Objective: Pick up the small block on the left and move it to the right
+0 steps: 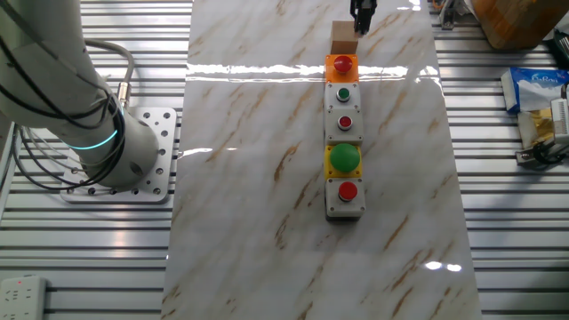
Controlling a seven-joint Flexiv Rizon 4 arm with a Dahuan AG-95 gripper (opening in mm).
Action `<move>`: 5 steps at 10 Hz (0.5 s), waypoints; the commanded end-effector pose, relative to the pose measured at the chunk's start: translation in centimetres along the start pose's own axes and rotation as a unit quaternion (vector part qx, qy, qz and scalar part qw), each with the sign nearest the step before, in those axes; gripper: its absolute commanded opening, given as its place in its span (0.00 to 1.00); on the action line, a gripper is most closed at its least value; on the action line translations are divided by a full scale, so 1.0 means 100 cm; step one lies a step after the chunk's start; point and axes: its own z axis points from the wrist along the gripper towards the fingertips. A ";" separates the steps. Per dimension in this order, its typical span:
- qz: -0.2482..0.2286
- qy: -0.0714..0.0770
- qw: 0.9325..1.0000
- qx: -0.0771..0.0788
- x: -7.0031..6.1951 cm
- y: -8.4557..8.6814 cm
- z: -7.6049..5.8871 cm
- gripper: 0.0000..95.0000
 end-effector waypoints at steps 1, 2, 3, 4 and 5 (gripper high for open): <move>-0.002 0.002 1.000 0.009 0.002 -0.002 -0.004 0.00; -0.003 0.003 1.000 0.008 0.003 -0.004 -0.007 0.00; -0.006 0.004 1.000 0.007 0.006 -0.009 -0.013 0.00; -0.009 0.005 1.000 0.004 0.009 -0.016 -0.017 0.00; -0.015 0.005 1.000 0.004 0.012 -0.023 -0.020 0.00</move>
